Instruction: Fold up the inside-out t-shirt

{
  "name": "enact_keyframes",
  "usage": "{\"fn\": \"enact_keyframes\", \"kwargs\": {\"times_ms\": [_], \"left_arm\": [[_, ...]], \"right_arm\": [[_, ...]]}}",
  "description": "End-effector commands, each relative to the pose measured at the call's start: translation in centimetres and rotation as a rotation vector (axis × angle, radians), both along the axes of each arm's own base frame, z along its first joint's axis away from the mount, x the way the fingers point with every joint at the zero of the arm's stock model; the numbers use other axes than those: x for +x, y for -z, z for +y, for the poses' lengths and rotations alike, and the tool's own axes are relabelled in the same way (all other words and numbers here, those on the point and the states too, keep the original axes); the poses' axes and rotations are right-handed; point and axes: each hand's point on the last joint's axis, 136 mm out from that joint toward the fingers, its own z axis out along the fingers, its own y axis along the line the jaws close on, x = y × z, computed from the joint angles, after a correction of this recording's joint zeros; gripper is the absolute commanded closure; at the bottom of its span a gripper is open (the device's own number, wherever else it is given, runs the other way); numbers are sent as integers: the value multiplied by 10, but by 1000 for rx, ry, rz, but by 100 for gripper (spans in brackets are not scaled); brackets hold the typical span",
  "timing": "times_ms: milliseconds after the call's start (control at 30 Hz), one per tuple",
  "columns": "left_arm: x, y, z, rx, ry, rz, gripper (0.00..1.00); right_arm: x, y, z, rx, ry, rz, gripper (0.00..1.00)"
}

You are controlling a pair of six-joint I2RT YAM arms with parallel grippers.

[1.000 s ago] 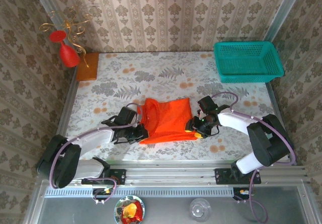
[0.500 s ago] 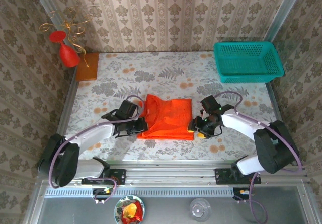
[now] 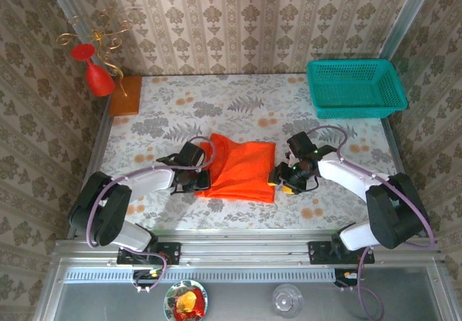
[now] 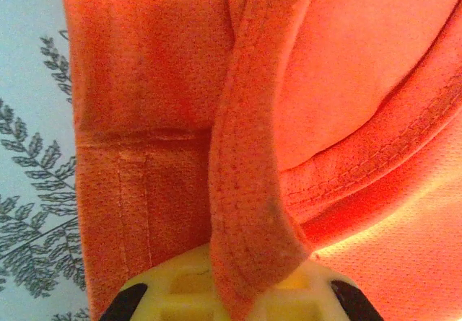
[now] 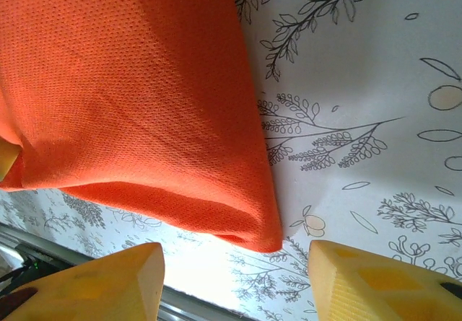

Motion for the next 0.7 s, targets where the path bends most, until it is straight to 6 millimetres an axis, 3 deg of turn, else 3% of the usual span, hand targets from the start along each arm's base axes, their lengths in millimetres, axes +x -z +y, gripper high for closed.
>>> {"fn": "enact_keyframes", "kwargs": {"times_ms": [0,167,400,533,667], "left_arm": [[-8,0,4,37,29,-1,89],[-9,-17,22,86,-9,-48,73],[-5,-51,26,70,-29,-98,62],[-8,-65,10,-4,9,-95,67],[-18,-64,-21,-126,78,-54,78]], "right_arm": [[7,-13,21,79,-39,-8,43],[8,-11,50,146,-97,-3,43],[2,16,44,78,-94,50,44],[-5,28,20,-65,-93,75,44],[-3,20,23,-42,-86,55,44]]}}
